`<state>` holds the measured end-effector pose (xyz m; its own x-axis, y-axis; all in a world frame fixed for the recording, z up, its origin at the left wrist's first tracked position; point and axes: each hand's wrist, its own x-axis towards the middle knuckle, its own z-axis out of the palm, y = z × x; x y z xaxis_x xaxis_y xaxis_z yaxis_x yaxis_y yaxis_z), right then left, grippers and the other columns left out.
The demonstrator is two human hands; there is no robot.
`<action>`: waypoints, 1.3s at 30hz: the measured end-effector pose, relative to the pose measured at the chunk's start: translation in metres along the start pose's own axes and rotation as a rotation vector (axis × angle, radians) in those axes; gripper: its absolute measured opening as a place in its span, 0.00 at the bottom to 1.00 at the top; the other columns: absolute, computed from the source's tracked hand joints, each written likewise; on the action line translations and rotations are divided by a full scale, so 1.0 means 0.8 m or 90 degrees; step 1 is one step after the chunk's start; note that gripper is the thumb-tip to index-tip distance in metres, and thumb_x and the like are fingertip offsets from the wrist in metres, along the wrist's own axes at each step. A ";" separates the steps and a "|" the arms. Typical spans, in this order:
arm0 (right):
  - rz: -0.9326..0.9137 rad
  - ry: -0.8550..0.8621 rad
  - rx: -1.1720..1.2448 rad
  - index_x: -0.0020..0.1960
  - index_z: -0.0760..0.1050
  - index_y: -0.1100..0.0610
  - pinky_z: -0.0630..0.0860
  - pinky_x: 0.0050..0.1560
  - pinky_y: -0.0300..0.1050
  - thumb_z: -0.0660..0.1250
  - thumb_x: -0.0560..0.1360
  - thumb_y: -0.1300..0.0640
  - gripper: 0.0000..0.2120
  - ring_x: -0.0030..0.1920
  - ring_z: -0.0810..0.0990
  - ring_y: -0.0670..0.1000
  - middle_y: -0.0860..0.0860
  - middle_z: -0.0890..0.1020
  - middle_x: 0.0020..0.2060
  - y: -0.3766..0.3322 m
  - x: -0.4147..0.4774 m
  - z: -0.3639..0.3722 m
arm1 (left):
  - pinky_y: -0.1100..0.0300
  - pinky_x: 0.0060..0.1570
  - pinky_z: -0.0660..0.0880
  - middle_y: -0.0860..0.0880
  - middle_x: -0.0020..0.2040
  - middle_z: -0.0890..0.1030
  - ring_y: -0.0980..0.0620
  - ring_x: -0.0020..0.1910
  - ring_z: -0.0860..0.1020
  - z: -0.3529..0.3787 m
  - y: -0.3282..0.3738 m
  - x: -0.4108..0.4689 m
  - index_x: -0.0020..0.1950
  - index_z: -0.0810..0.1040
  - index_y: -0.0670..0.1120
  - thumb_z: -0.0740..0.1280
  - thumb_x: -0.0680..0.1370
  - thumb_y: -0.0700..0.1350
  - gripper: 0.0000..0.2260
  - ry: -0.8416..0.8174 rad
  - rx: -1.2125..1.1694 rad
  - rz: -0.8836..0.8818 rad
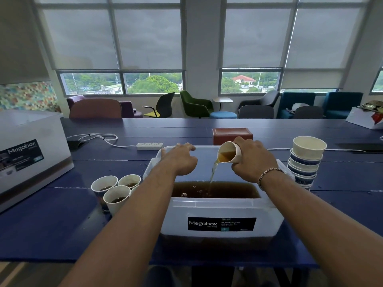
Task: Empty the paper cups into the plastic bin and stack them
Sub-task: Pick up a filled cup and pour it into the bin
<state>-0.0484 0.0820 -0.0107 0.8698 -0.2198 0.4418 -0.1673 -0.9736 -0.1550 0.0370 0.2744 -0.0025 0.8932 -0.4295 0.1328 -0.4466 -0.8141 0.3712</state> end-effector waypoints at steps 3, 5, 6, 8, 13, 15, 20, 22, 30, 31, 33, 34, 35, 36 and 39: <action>-0.001 0.003 0.001 0.64 0.66 0.48 0.76 0.49 0.50 0.74 0.69 0.46 0.27 0.53 0.74 0.51 0.51 0.78 0.56 -0.002 -0.001 0.000 | 0.41 0.74 0.53 0.49 0.78 0.64 0.45 0.75 0.63 0.000 0.001 -0.001 0.75 0.66 0.54 0.61 0.82 0.50 0.21 0.000 0.006 -0.001; -0.002 0.006 0.000 0.63 0.67 0.48 0.77 0.50 0.51 0.74 0.70 0.47 0.27 0.54 0.74 0.52 0.51 0.78 0.56 -0.002 -0.001 -0.001 | 0.42 0.74 0.53 0.49 0.78 0.63 0.45 0.75 0.63 -0.001 0.002 -0.002 0.75 0.66 0.54 0.61 0.82 0.49 0.21 -0.002 0.012 0.000; -0.003 0.006 -0.001 0.63 0.67 0.49 0.77 0.50 0.51 0.74 0.70 0.47 0.27 0.54 0.74 0.52 0.52 0.78 0.57 -0.002 -0.001 -0.002 | 0.42 0.74 0.53 0.49 0.78 0.63 0.45 0.75 0.62 -0.001 0.002 -0.002 0.75 0.66 0.54 0.61 0.82 0.49 0.21 -0.003 0.014 0.001; -0.007 0.006 -0.001 0.64 0.66 0.49 0.77 0.51 0.52 0.74 0.70 0.47 0.28 0.55 0.74 0.53 0.52 0.77 0.57 -0.003 -0.001 -0.003 | 0.42 0.74 0.53 0.49 0.78 0.63 0.45 0.76 0.62 -0.001 0.002 -0.002 0.75 0.66 0.54 0.62 0.82 0.50 0.21 -0.001 0.020 0.003; -0.009 0.007 -0.003 0.65 0.66 0.49 0.76 0.52 0.52 0.74 0.70 0.48 0.28 0.57 0.74 0.54 0.52 0.77 0.59 -0.005 -0.003 -0.005 | 0.42 0.74 0.53 0.49 0.78 0.63 0.45 0.75 0.62 0.000 0.001 -0.001 0.75 0.66 0.54 0.61 0.81 0.49 0.21 -0.003 0.028 0.007; -0.010 0.008 -0.002 0.65 0.66 0.50 0.75 0.52 0.52 0.74 0.70 0.49 0.28 0.58 0.73 0.54 0.52 0.76 0.59 -0.005 -0.004 -0.007 | 0.41 0.74 0.53 0.49 0.78 0.63 0.45 0.76 0.62 0.000 0.001 -0.001 0.75 0.66 0.54 0.61 0.81 0.49 0.21 -0.005 0.031 0.008; -0.014 0.017 -0.011 0.67 0.66 0.49 0.74 0.52 0.50 0.74 0.70 0.48 0.29 0.59 0.73 0.54 0.52 0.76 0.61 -0.006 -0.004 -0.007 | 0.40 0.75 0.52 0.50 0.79 0.62 0.46 0.77 0.60 0.000 0.000 0.001 0.75 0.66 0.54 0.61 0.81 0.49 0.21 -0.009 0.033 0.012; -0.015 0.021 -0.018 0.67 0.66 0.49 0.74 0.53 0.50 0.74 0.70 0.48 0.30 0.60 0.73 0.54 0.52 0.75 0.61 -0.006 -0.003 -0.006 | 0.40 0.75 0.51 0.50 0.79 0.61 0.46 0.77 0.59 0.001 0.001 0.001 0.75 0.66 0.54 0.62 0.81 0.49 0.21 -0.008 0.033 0.011; -0.021 0.035 -0.040 0.68 0.65 0.49 0.73 0.57 0.52 0.75 0.70 0.49 0.31 0.62 0.72 0.55 0.52 0.74 0.63 -0.009 -0.003 -0.007 | 0.40 0.75 0.52 0.50 0.79 0.61 0.46 0.77 0.59 0.001 0.000 0.001 0.75 0.66 0.54 0.62 0.81 0.49 0.21 -0.008 0.042 0.019; -0.021 0.035 -0.046 0.68 0.64 0.49 0.73 0.57 0.52 0.74 0.70 0.49 0.31 0.62 0.72 0.55 0.52 0.74 0.63 -0.009 -0.003 -0.007 | 0.40 0.75 0.52 0.51 0.79 0.61 0.46 0.77 0.59 0.001 0.000 0.001 0.75 0.66 0.54 0.62 0.81 0.49 0.21 -0.007 0.042 0.019; -0.022 0.037 -0.055 0.68 0.64 0.49 0.72 0.58 0.52 0.74 0.70 0.49 0.31 0.62 0.71 0.55 0.52 0.74 0.64 -0.010 -0.003 -0.008 | 0.39 0.75 0.52 0.51 0.79 0.61 0.46 0.77 0.59 0.003 0.000 0.002 0.74 0.67 0.54 0.62 0.81 0.49 0.21 -0.004 0.044 0.019; -0.022 0.038 -0.058 0.68 0.64 0.50 0.72 0.58 0.52 0.74 0.70 0.50 0.31 0.63 0.71 0.55 0.52 0.74 0.64 -0.010 -0.003 -0.008 | 0.39 0.75 0.51 0.51 0.79 0.61 0.46 0.78 0.59 0.003 0.000 0.002 0.74 0.67 0.54 0.62 0.81 0.49 0.21 -0.004 0.043 0.019; -0.024 0.039 -0.062 0.68 0.64 0.50 0.72 0.58 0.52 0.74 0.70 0.50 0.31 0.63 0.71 0.55 0.53 0.73 0.64 -0.010 -0.003 -0.009 | 0.39 0.75 0.51 0.51 0.79 0.61 0.46 0.78 0.58 0.003 -0.001 0.002 0.74 0.67 0.54 0.62 0.81 0.49 0.21 -0.004 0.042 0.019; -0.025 0.040 -0.068 0.69 0.64 0.50 0.72 0.58 0.52 0.74 0.70 0.50 0.31 0.63 0.71 0.55 0.53 0.73 0.64 -0.011 -0.003 -0.009 | 0.39 0.75 0.50 0.51 0.79 0.60 0.47 0.78 0.58 0.003 -0.001 0.002 0.75 0.67 0.54 0.62 0.81 0.49 0.21 -0.005 0.042 0.021; -0.028 0.042 -0.083 0.69 0.63 0.49 0.71 0.60 0.53 0.74 0.70 0.50 0.32 0.64 0.70 0.55 0.53 0.72 0.65 -0.011 -0.003 -0.008 | 0.39 0.75 0.49 0.51 0.80 0.59 0.47 0.78 0.57 0.003 -0.001 0.002 0.75 0.67 0.54 0.62 0.81 0.48 0.21 -0.007 0.042 0.024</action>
<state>-0.0518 0.0909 -0.0050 0.8462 -0.1764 0.5029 -0.1927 -0.9811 -0.0199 0.0386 0.2733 -0.0047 0.8751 -0.4645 0.1355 -0.4829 -0.8209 0.3047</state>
